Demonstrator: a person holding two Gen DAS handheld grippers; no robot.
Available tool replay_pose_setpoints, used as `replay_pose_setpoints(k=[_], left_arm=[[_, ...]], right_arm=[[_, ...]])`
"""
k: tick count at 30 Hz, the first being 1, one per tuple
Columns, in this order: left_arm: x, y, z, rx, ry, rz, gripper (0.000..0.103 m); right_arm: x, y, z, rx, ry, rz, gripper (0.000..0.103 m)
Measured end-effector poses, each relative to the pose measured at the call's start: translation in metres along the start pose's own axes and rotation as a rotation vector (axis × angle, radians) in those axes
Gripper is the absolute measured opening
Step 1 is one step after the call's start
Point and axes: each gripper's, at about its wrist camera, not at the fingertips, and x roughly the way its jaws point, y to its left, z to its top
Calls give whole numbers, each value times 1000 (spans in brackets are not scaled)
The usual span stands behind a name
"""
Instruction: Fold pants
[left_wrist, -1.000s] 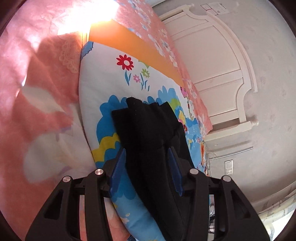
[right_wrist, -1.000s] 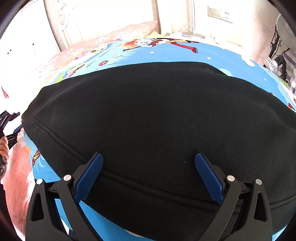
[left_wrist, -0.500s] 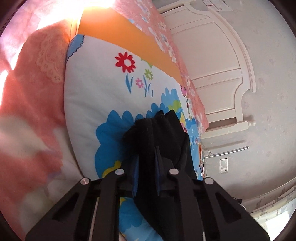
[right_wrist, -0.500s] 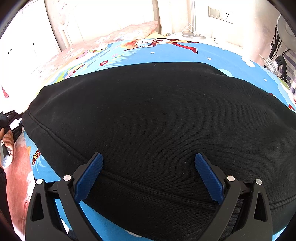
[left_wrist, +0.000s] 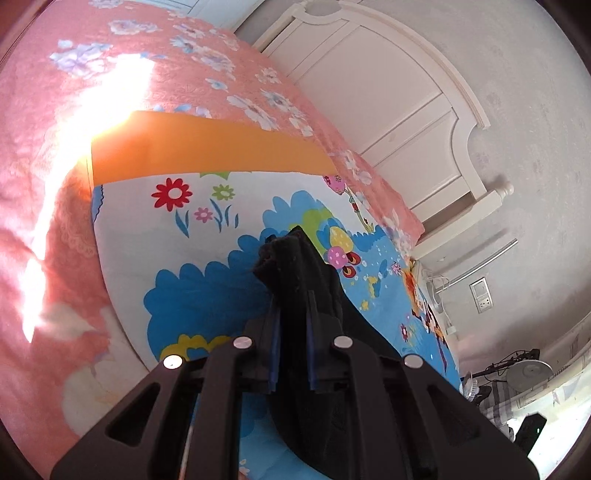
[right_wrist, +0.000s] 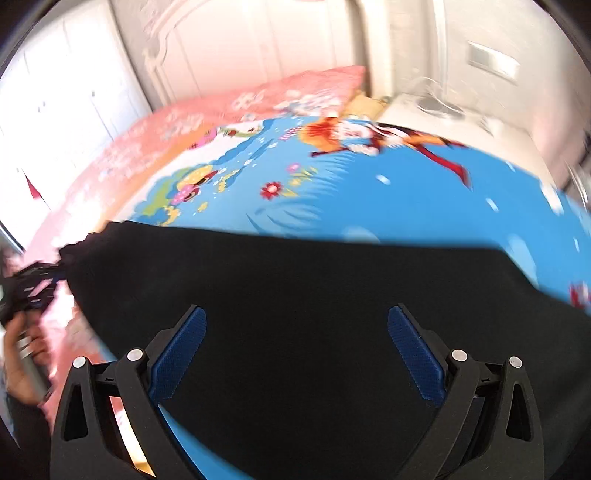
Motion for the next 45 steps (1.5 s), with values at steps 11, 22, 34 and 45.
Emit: replay_pose_setpoints(k=[11, 22, 34, 45], left_arm=[[-8, -29, 7, 61, 17, 43, 11], [-40, -246, -147, 996, -173, 317, 11], [2, -261, -389, 1594, -163, 282, 12], [-17, -270, -354, 1443, -198, 203, 11]], right_arm=[[96, 46, 30, -164, 81, -110, 97], [-19, -100, 1, 238, 21, 80, 98], [-27, -150, -25, 429, 139, 285, 98], [43, -75, -9, 378, 407, 525, 87]])
